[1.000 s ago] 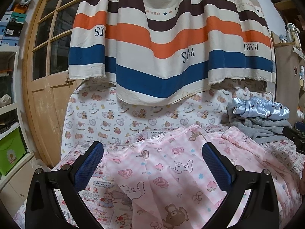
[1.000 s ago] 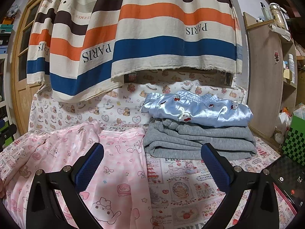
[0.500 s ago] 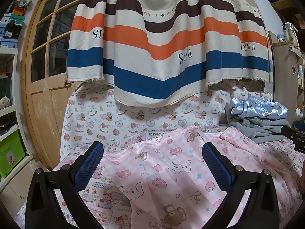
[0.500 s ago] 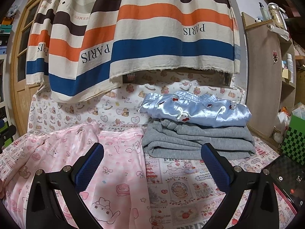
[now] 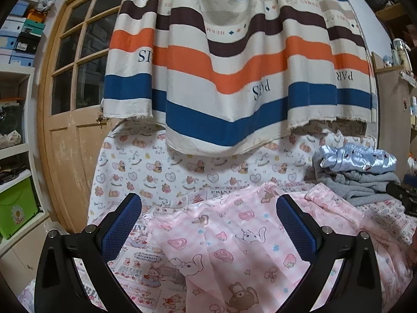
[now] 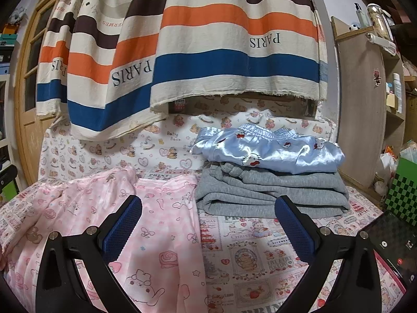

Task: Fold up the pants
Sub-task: 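Move both tools down toward the waistband of the pink pants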

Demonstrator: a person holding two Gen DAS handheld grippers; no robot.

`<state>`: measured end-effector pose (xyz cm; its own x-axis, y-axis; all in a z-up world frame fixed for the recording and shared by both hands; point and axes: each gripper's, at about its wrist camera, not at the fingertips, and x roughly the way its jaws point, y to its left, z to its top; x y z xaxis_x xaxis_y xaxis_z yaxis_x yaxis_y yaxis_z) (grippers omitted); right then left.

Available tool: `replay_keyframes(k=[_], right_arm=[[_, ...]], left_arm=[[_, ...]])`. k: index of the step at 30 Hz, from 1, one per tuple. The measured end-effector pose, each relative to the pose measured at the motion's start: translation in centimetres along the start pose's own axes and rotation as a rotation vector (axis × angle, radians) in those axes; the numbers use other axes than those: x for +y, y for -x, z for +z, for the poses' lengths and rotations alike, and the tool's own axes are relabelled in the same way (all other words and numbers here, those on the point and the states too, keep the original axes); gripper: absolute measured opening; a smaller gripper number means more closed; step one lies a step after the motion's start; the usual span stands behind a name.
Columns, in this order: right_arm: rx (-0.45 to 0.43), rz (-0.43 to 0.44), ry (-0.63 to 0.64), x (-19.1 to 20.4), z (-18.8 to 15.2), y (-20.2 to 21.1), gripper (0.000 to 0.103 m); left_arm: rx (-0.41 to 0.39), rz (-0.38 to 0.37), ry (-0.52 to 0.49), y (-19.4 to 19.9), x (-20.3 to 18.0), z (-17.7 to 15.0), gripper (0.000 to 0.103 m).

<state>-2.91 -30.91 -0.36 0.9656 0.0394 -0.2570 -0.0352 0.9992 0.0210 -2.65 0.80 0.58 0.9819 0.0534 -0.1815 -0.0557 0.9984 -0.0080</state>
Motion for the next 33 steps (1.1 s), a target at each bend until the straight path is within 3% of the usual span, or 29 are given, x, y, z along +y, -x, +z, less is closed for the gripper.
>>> replay_keyframes(k=[6,11,13,15,17,19,22,26,27,31,33], right_arm=[[-0.046,0.047,-0.098,-0.3,0.0,2.5,0.102],[-0.112,-0.019,-0.014,0.0,1.4,4.7,0.102],[-0.121,-0.001,-0.022,-0.2,1.9,5.3,0.102],[-0.098,0.052,-0.029,-0.1,2.5,5.5,0.102],[-0.083,0.088,-0.005,0.3,3.0,5.5,0.102],[-0.105,0.087,0.030,1.0,3.0,5.9,0.102],[-0.121,0.102,0.067,2.1,3.2,6.3,0.102],[-0.104,0.211,0.060,3.0,4.0,6.2,0.101],[-0.104,0.231,0.064,3.3,4.2,6.2,0.094],[-0.095,0.330,0.073,5.1,6.4,5.3,0.083],[-0.078,0.384,0.058,5.9,7.7,4.6,0.079]], left_arm=[[0.017,0.058,0.024,0.1,0.6,0.0,0.103],[-0.101,0.051,0.033,3.3,1.1,0.4,0.103],[-0.172,0.086,0.005,5.0,1.2,1.1,0.103],[-0.188,0.115,-0.011,5.8,1.6,2.1,0.103],[-0.152,0.139,0.036,6.0,2.6,3.1,0.103],[-0.127,0.111,0.082,6.1,3.8,3.6,0.103],[-0.114,0.141,0.069,5.7,4.8,3.9,0.103],[-0.050,0.141,0.043,4.3,5.5,4.2,0.100],[-0.030,0.131,0.044,3.7,5.7,4.3,0.095],[0.109,0.129,0.050,0.2,6.2,4.5,0.075],[0.197,0.119,0.107,-2.1,6.9,4.2,0.058]])
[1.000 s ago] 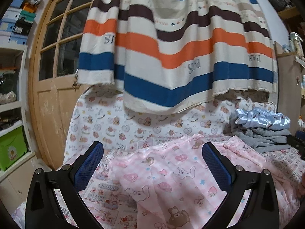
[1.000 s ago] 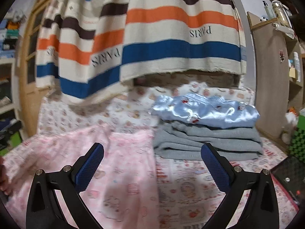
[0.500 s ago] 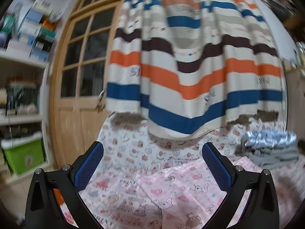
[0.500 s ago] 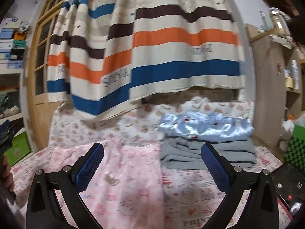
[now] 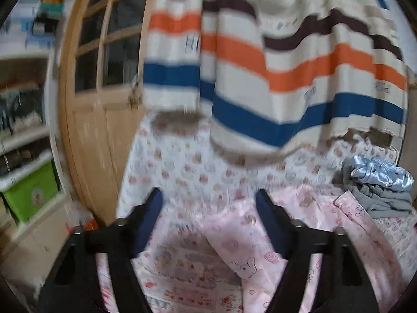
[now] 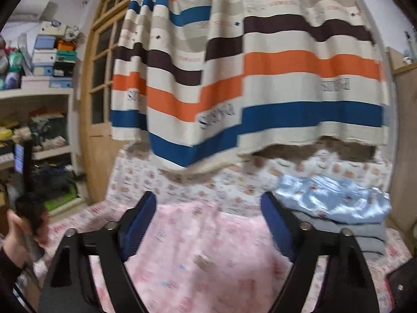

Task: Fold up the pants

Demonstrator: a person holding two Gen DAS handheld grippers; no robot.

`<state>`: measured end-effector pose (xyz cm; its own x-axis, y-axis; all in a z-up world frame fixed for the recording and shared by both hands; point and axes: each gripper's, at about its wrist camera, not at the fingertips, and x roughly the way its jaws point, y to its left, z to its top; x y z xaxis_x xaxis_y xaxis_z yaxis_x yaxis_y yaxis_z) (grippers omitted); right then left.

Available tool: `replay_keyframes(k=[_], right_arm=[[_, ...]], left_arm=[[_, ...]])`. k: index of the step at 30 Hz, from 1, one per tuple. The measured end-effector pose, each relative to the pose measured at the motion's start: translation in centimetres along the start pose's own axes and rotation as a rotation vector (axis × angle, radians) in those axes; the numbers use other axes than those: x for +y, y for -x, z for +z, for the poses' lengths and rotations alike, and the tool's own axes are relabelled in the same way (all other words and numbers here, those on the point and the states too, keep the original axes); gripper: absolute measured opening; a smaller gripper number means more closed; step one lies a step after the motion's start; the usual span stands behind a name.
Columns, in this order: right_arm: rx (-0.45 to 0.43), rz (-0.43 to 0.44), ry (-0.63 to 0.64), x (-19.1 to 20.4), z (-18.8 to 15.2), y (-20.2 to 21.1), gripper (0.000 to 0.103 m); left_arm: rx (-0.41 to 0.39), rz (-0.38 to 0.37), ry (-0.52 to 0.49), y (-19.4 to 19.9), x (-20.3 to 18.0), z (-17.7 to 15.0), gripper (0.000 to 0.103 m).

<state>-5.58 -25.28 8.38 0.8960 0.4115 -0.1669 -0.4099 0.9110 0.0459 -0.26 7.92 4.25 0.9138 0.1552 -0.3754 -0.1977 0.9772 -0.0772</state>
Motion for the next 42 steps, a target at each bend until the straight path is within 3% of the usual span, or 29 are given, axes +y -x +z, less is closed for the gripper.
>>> replay_keyframes(k=[3,5,13,16,20,22,26,28,30,32,34,38,42], right_arm=[[0.044,0.045,-0.016,0.6,2.0,-2.6,0.074],[0.075,0.031,-0.018,1.0,3.6,-4.9,0.073],[0.182,-0.073,-0.099,1.4,10.6,-17.5,0.070],[0.232,-0.042,-0.127,0.9,11.4,-21.8,0.070],[0.303,0.006,-0.113,0.2,10.2,-25.9,0.070],[0.322,0.017,-0.084,0.0,9.1,-26.9,0.070],[0.451,0.061,-0.041,-0.7,6.6,-29.8,0.070],[0.497,0.112,-0.051,-1.3,5.5,-31.2,0.070],[0.534,0.090,-0.050,-1.6,4.5,-32.5,0.070],[0.595,0.079,-0.058,-1.9,2.9,-34.2,0.070],[0.640,0.095,-0.078,-2.2,1.7,-35.5,0.070],[0.752,0.147,-0.142,-2.9,-0.5,-37.5,0.057],[0.804,0.170,-0.089,-2.3,-1.8,-38.0,0.056]], left_arm=[[0.093,-0.011,0.099,-2.8,0.9,-0.1,0.052],[0.122,-0.010,0.117,-4.4,0.9,0.0,0.052],[0.127,-0.001,0.139,-8.7,-0.4,3.2,0.052],[0.147,-0.003,0.164,-9.1,-0.7,4.3,0.059],[0.162,0.028,0.116,-10.3,-1.4,4.8,0.069],[0.187,0.026,0.141,-11.4,-0.8,4.6,0.069],[0.202,0.097,0.199,-13.2,1.2,3.5,0.071],[0.268,0.055,0.263,-14.3,2.6,2.9,0.071],[0.302,0.003,0.307,-15.0,3.4,2.4,0.071],[0.339,0.020,0.283,-15.7,3.4,1.7,0.070],[0.397,-0.019,0.297,-16.6,3.4,0.8,0.070],[0.503,-0.055,0.340,-18.2,3.7,-0.6,0.063],[0.568,-0.058,0.363,-18.6,4.4,-1.4,0.062]])
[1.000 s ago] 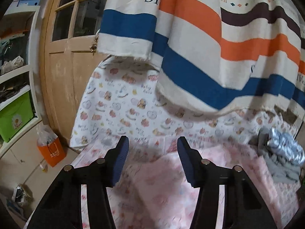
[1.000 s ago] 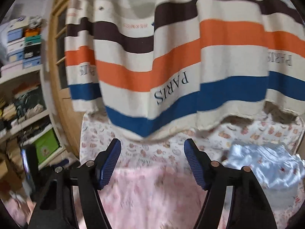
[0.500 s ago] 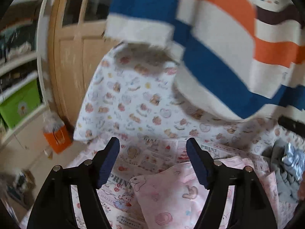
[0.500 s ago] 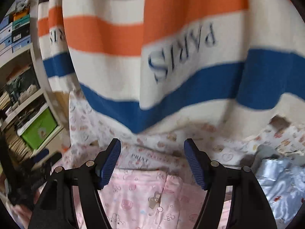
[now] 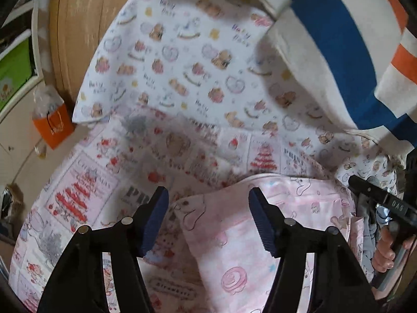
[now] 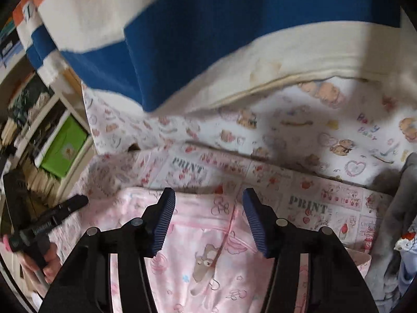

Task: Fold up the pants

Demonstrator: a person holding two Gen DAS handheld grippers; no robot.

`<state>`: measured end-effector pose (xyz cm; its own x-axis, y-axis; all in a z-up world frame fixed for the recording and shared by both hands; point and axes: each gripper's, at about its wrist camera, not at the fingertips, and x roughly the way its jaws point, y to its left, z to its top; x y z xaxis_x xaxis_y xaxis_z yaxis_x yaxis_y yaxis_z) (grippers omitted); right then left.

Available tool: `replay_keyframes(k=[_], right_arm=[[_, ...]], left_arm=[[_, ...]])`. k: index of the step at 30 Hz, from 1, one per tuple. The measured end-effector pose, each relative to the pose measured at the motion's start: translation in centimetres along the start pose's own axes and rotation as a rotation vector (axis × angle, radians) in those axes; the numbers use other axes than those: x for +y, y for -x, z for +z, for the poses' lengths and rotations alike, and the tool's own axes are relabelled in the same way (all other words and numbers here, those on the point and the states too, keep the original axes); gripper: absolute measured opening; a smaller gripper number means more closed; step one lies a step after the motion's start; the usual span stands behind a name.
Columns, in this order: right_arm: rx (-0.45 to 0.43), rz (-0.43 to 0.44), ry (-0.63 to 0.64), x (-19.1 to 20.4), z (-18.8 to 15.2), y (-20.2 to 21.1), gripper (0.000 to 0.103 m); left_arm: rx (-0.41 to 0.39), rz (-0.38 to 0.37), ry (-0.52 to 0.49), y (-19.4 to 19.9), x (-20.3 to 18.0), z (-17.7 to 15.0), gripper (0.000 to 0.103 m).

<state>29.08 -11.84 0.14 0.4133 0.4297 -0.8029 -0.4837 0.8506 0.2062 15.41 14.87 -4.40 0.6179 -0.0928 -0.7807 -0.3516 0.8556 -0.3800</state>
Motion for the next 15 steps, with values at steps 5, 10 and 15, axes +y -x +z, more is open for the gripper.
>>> replay_keyframes(k=[5,10,15], right_arm=[[0.050,-0.003,0.033,0.6,-0.4,-0.9,0.056],[0.087,-0.015,0.027,0.4,-0.5,-1.8,0.056],[0.079,-0.031,0.024,0.1,-0.6,-2.8,0.034]], left_arm=[[0.061,-0.019,0.025,-0.6,0.7,0.0,0.053],[0.079,-0.050,-0.034,-0.3,-0.1,-0.2,0.047],[0.091,-0.045,-0.029,-0.5,0.3,-0.1,0.047]])
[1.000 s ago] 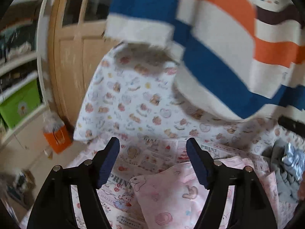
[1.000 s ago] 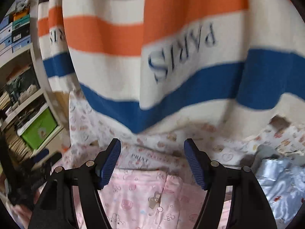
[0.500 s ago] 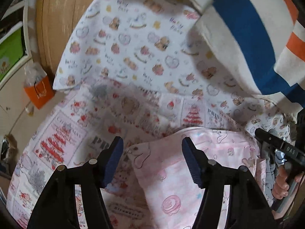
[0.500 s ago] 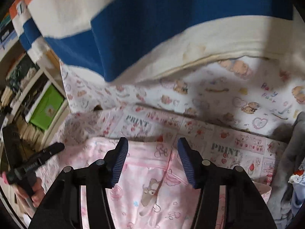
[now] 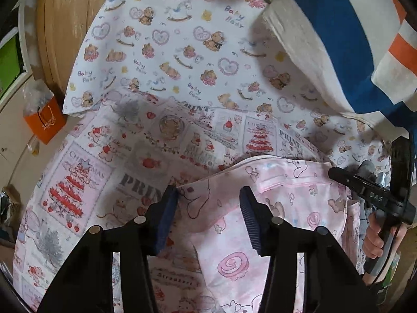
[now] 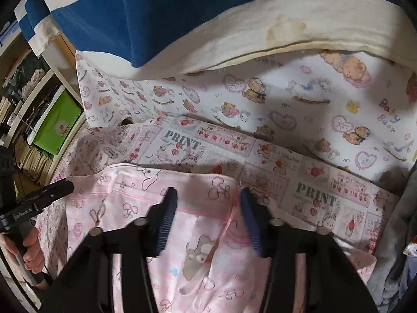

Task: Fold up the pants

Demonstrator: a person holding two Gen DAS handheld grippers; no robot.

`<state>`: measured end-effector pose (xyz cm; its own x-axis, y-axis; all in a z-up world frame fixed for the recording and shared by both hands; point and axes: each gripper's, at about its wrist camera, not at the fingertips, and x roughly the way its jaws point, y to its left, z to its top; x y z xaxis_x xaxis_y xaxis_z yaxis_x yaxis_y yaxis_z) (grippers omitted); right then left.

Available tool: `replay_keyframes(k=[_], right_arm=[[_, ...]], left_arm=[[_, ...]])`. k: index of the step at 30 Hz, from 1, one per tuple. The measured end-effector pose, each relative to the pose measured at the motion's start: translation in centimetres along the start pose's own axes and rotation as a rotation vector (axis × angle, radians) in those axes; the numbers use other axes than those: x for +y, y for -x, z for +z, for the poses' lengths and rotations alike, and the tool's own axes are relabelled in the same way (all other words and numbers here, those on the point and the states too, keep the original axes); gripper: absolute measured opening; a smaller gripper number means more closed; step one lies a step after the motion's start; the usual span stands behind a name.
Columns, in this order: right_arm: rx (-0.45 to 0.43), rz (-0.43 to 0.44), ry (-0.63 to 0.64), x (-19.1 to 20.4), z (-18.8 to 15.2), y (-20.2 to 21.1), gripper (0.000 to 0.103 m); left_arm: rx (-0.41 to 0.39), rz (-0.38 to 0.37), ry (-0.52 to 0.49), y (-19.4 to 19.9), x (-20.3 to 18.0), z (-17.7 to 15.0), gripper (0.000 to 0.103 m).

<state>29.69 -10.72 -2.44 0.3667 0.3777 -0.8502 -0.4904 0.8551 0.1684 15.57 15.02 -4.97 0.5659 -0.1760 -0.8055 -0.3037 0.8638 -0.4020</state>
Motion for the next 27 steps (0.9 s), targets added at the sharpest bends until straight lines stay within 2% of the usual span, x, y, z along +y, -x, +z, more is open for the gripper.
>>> replay_keyframes(k=[2,5,7,8,9,10,11,13,17,19,24,27], right_arm=[[-0.005,-0.013,-0.001,0.0,0.0,-0.6,0.033],[0.003,0.017,0.010,0.0,0.0,-1.2,0.033],[0.010,-0.006,0.000,-0.1,-0.1,-1.5,0.033],[0.011,-0.014,0.000,-0.1,-0.1,-1.6,0.033],[0.007,-0.026,0.005,-0.1,-0.2,-1.8,0.026],[0.001,-0.045,0.005,0.0,-0.2,-1.8,0.016],[-0.006,-0.062,-0.006,0.0,-0.2,-1.8,0.004],[-0.067,-0.054,-0.045,-0.2,0.0,-1.0,0.004],[-0.148,0.002,-0.031,0.4,0.2,0.5,0.004],[-0.162,0.020,-0.026,0.8,0.3,0.6,0.004],[-0.148,-0.030,-0.005,1.9,0.2,-0.6,0.004],[-0.127,-0.071,0.010,2.2,-0.1,-1.7,0.004]], left_arm=[[0.010,0.010,0.002,-0.3,0.1,0.0,0.047],[0.005,0.016,-0.022,-0.3,-0.2,0.0,0.039],[-0.007,0.033,-0.043,-0.2,-0.5,0.1,0.030],[-0.010,0.038,-0.051,-0.2,-0.5,0.1,0.023],[-0.008,0.041,-0.056,-0.3,-0.5,0.1,0.016],[-0.007,0.043,-0.059,-0.4,-0.5,0.1,0.003],[-0.012,0.036,-0.059,-0.3,-0.5,0.2,0.002],[-0.061,0.036,-0.073,0.3,-0.8,0.2,0.002],[-0.270,0.194,-0.152,2.8,-1.9,0.0,0.002],[-0.318,0.228,-0.166,3.2,-2.0,0.2,0.002],[-0.281,0.331,-0.186,1.0,-1.7,1.0,0.002],[-0.252,0.339,-0.175,0.3,-1.3,1.2,0.002]])
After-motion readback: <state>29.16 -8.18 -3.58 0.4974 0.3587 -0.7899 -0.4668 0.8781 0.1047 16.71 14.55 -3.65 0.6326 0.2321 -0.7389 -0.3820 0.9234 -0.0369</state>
